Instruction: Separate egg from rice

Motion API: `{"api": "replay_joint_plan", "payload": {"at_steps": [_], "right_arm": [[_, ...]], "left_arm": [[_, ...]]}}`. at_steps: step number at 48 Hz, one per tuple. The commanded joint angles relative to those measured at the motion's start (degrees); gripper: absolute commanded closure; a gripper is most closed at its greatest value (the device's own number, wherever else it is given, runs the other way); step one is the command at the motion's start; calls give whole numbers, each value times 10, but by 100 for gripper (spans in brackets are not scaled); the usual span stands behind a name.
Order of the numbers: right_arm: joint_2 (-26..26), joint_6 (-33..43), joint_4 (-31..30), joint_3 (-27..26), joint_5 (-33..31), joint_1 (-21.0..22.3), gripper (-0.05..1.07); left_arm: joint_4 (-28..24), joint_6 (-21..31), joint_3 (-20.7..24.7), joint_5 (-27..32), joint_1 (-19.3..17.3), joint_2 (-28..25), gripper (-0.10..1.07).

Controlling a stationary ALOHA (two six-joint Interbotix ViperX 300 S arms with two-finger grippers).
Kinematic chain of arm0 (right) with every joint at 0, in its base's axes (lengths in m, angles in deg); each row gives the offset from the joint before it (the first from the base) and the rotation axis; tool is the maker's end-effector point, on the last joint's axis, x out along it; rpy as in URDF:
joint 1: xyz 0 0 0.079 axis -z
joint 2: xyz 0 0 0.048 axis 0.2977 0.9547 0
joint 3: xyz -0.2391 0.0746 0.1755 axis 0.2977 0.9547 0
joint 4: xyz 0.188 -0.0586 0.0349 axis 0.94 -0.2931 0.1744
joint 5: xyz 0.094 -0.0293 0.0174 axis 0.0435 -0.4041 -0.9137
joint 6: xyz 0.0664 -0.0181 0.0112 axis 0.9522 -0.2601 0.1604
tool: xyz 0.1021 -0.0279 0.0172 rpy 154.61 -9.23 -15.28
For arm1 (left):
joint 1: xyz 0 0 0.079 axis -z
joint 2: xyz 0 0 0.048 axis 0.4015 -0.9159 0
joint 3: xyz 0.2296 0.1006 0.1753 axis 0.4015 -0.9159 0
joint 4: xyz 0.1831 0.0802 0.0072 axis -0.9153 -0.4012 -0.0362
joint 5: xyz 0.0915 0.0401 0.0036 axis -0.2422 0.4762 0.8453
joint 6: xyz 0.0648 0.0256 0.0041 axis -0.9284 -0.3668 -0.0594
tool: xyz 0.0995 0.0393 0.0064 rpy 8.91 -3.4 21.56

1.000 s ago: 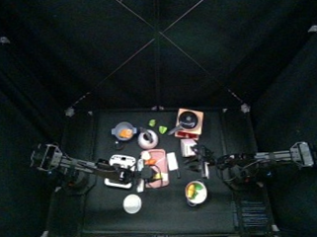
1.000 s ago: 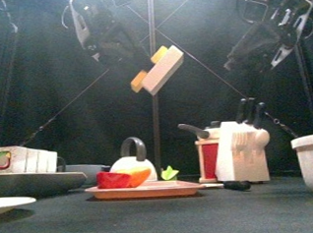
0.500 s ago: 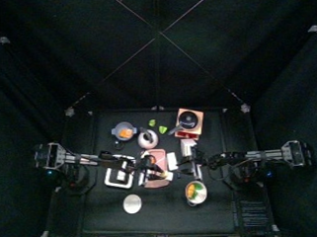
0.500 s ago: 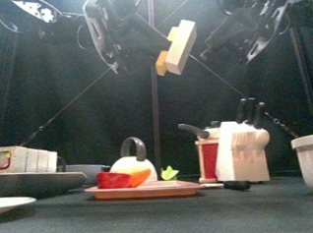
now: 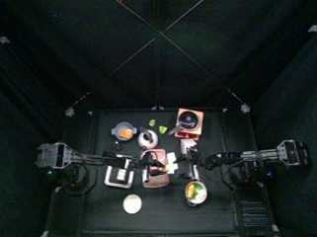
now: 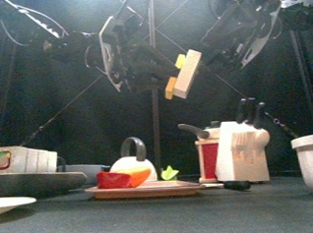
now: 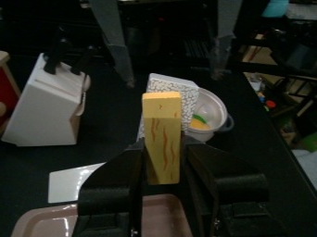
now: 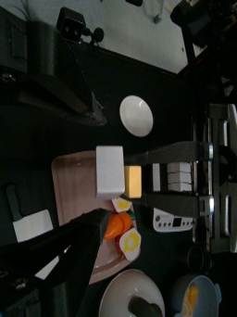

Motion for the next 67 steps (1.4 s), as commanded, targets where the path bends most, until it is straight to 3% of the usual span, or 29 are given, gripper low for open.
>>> {"api": "replay_joint_plan", "payload": {"at_steps": [1, 17, 40, 67], "right_arm": [[4, -1, 3, -18, 1, -1, 2], [54, 0, 1, -47, -12, 2, 2], [72, 1, 1, -54, -19, 3, 6], [67, 2, 3, -52, -19, 4, 46]], "left_arm": [[55, -44, 20, -8, 2, 6, 44], [172, -165, 18, -21, 15, 4, 43], [185, -178, 15, -25, 20, 4, 43], [183, -178, 10, -25, 18, 4, 45]]}}
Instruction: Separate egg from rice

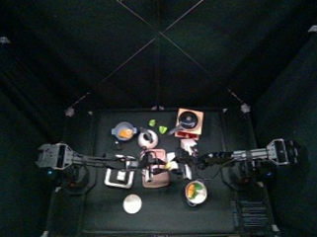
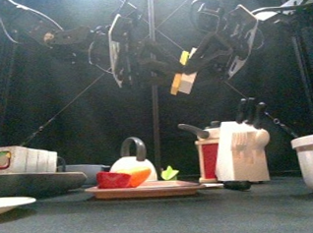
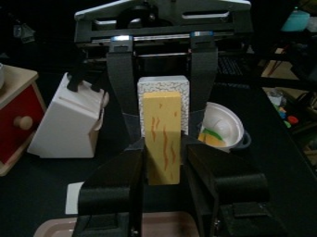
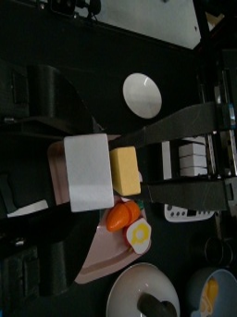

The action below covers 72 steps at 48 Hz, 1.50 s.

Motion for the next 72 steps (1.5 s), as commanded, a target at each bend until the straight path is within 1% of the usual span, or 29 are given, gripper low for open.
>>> {"api": "replay_joint_plan", "payload": {"at_steps": [1, 6, 13, 27, 42, 72], "right_arm": [[-15, 2, 2, -11, 3, -1, 47], [-15, 2, 2, -10, 3, -2, 50], [-20, 2, 2, -6, 2, -1, 50], [-51, 4, 2, 15, 2, -2, 50], [-90, 1, 17, 42, 3, -2, 50], [-92, 1, 17, 47, 3, -2, 50]], "left_arm": [[0, -1, 6, -6, -4, 6, 45], [-1, -2, 4, -6, -4, 7, 48], [0, -2, -1, -7, -5, 11, 51], [0, -2, -20, -10, -10, 25, 51], [1, -1, -52, -11, -10, 60, 51], [2, -2, -56, -19, -7, 58, 51]]}}
